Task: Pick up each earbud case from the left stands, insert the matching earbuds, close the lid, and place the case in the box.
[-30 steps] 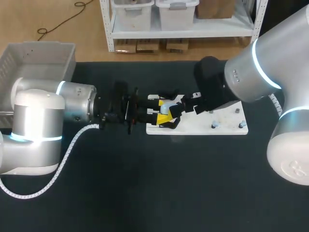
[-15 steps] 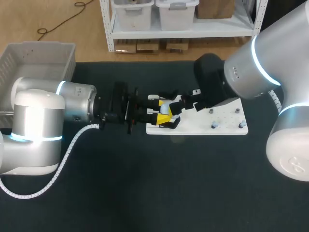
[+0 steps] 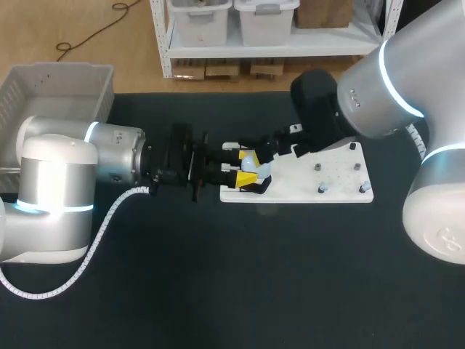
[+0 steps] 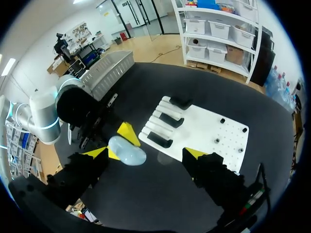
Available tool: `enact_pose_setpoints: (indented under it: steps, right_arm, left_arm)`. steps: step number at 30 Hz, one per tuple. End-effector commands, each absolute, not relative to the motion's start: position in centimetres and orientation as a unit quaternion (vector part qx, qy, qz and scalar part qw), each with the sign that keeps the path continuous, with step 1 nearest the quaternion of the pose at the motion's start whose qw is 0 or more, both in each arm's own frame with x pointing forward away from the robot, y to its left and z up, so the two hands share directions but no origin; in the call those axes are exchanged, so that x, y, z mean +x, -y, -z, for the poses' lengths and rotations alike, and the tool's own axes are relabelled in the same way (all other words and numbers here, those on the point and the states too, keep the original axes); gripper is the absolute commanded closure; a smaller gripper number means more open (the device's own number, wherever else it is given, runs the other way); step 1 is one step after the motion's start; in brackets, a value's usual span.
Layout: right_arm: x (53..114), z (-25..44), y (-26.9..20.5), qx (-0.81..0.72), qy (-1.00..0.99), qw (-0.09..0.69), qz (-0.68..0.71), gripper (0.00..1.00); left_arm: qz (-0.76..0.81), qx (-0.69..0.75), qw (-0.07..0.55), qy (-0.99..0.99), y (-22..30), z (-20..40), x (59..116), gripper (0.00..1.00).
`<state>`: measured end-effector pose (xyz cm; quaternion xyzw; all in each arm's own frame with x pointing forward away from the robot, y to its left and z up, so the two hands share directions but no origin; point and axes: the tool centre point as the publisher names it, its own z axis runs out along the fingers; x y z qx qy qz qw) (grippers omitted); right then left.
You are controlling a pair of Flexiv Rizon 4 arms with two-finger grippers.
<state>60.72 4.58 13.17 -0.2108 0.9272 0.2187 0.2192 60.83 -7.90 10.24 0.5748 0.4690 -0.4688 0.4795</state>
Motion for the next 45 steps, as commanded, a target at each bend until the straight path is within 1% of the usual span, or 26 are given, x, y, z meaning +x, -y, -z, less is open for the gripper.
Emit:
enact_pose_setpoints:
  steps: [1, 17, 32, 45]
  right_arm:
    - [59.8, -12.9, -4.6, -0.21, -0.927, 0.219, -0.219, 0.0]
    - [59.2, -11.2, -4.7, -0.206, -0.932, 0.196, -0.224, 0.0]
    - [60.0, -11.0, -4.4, -0.198, -0.934, 0.194, -0.224, 0.0]
    - [60.7, -12.2, -4.2, -0.199, -0.933, 0.206, -0.216, 0.0]
  left_arm:
    - [0.47, 0.575, 0.479, -0.468, 7.9, -10.2, 60.9, 1.0]
    - [0.47, 0.575, 0.479, -0.468, 7.9, -10.2, 60.9, 1.0]
    - [0.47, 0.575, 0.479, -0.468, 7.9, -10.2, 60.9, 1.0]
    - [0.47, 0.575, 0.479, -0.468, 7.9, -10.2, 60.9, 1.0]
